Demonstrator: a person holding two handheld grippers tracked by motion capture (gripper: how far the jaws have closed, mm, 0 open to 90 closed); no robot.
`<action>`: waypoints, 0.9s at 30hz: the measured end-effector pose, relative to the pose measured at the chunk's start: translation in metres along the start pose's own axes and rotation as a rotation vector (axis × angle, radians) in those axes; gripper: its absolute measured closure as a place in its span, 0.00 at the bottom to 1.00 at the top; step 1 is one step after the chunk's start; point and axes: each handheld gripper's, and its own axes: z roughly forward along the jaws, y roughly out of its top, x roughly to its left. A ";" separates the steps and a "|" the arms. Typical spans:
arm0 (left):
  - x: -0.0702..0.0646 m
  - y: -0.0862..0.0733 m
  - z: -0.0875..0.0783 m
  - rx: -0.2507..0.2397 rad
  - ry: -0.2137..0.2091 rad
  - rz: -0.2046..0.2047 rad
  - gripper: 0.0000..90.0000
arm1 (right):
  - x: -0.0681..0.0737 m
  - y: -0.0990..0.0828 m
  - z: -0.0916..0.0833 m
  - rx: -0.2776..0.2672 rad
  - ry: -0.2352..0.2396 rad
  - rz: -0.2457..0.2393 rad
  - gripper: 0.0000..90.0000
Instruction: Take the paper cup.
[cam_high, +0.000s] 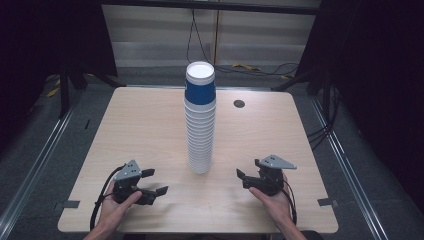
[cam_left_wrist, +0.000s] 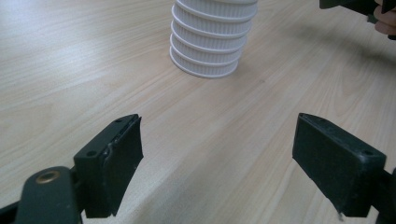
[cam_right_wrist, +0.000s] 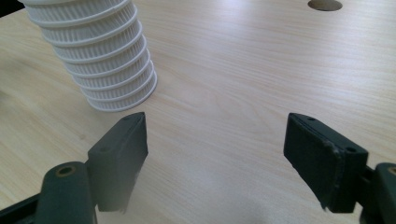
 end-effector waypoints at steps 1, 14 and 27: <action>0.000 0.000 0.000 0.000 0.000 0.000 0.18 | 0.000 0.000 0.000 0.000 0.000 0.000 0.24; 0.001 0.002 -0.002 -0.004 -0.007 -0.016 0.17 | 0.015 0.008 -0.002 0.018 0.078 -0.071 0.19; 0.005 0.001 0.004 0.011 -0.028 -0.013 0.17 | 0.018 0.035 -0.007 -0.019 0.133 -0.100 0.17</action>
